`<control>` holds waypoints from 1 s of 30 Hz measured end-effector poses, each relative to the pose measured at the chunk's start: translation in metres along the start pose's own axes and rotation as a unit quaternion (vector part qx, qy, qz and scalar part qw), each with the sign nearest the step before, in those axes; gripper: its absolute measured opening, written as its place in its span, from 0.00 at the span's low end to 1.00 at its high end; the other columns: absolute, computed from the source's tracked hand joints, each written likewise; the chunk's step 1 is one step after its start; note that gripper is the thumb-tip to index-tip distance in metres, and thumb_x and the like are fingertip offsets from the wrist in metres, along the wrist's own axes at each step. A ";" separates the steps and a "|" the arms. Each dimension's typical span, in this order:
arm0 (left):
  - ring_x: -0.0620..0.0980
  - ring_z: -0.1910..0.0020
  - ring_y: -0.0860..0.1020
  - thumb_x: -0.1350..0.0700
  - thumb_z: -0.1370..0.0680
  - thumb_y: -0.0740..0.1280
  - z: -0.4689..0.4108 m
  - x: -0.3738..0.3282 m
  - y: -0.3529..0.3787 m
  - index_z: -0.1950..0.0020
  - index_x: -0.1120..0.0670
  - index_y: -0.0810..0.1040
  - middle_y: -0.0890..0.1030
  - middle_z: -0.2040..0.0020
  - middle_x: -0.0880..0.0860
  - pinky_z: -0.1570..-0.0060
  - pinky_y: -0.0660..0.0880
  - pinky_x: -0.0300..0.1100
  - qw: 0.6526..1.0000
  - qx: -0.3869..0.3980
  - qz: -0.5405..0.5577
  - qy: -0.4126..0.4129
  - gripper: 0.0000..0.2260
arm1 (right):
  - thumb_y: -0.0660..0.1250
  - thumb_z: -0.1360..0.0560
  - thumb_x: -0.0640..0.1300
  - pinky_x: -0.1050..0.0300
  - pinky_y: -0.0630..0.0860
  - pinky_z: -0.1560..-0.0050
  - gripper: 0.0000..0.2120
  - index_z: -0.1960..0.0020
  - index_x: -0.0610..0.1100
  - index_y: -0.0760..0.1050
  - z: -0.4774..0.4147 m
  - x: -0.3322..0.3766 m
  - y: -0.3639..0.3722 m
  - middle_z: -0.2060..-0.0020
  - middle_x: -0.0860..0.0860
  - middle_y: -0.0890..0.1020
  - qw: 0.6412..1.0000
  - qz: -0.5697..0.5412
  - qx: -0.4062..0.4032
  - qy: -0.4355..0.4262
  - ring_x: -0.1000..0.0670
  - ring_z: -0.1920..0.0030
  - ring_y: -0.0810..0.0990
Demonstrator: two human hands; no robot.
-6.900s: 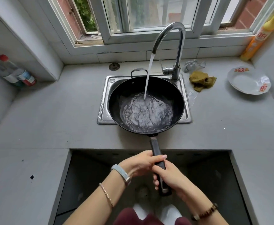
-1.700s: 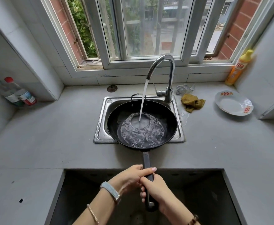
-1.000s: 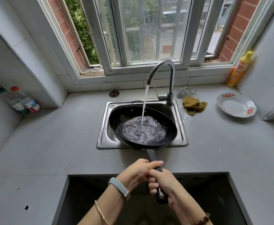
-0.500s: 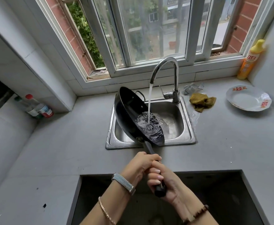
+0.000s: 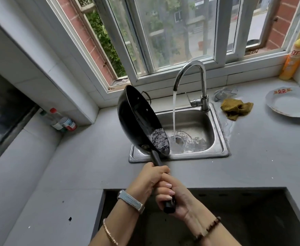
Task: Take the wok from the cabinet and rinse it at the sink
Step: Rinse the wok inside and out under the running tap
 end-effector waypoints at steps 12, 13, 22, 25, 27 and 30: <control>0.46 0.80 0.73 0.61 0.28 0.69 0.020 -0.017 -0.020 0.56 0.58 0.72 0.76 0.67 0.54 0.80 0.69 0.34 0.998 -0.047 -0.022 0.031 0.06 | 0.83 0.46 0.34 0.67 0.60 0.87 0.19 0.76 0.42 0.71 -0.007 -0.011 0.020 0.84 0.53 0.65 0.992 -0.008 0.120 0.046 0.57 0.87 0.64; 0.47 0.78 0.73 0.61 0.28 0.69 0.021 -0.018 -0.021 0.57 0.57 0.72 0.76 0.66 0.55 0.78 0.70 0.35 0.998 -0.050 -0.024 0.034 0.07 | 0.83 0.46 0.34 0.67 0.60 0.87 0.19 0.75 0.42 0.71 -0.007 -0.011 0.021 0.84 0.53 0.65 0.991 -0.007 0.122 0.045 0.57 0.87 0.64; 0.49 0.72 0.73 0.62 0.28 0.69 0.027 -0.023 -0.026 0.62 0.55 0.70 0.75 0.67 0.53 0.70 0.71 0.40 0.993 -0.079 -0.058 0.072 0.08 | 0.82 0.42 0.34 0.67 0.62 0.87 0.19 0.77 0.39 0.71 -0.005 -0.019 0.023 0.85 0.52 0.67 0.986 -0.034 0.148 0.064 0.56 0.88 0.66; 0.47 0.74 0.73 0.61 0.28 0.69 0.030 -0.025 -0.026 0.61 0.55 0.70 0.74 0.68 0.52 0.72 0.71 0.37 0.992 -0.078 -0.063 0.072 0.08 | 0.81 0.41 0.35 0.67 0.62 0.87 0.17 0.76 0.39 0.72 -0.005 -0.020 0.025 0.85 0.51 0.67 0.985 -0.037 0.155 0.066 0.55 0.87 0.66; 0.47 0.73 0.73 0.61 0.28 0.69 0.032 -0.027 -0.027 0.61 0.55 0.70 0.74 0.68 0.51 0.71 0.71 0.38 0.992 -0.078 -0.068 0.073 0.08 | 0.81 0.41 0.35 0.67 0.62 0.87 0.17 0.76 0.39 0.72 -0.005 -0.020 0.025 0.85 0.51 0.67 0.986 -0.036 0.152 0.064 0.55 0.87 0.66; 0.48 0.70 0.74 0.61 0.28 0.69 0.033 -0.028 -0.029 0.60 0.55 0.71 0.75 0.65 0.53 0.69 0.72 0.38 0.991 -0.082 -0.074 0.076 0.08 | 0.81 0.40 0.35 0.66 0.63 0.87 0.18 0.77 0.39 0.71 -0.006 -0.021 0.025 0.85 0.51 0.67 0.985 -0.041 0.152 0.069 0.55 0.87 0.67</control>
Point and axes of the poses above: each hand's wrist, its own z-axis away from the middle knuckle, its own y-axis out of the palm, x = y × z, the point moved 6 cm from there along -z, towards the middle knuckle
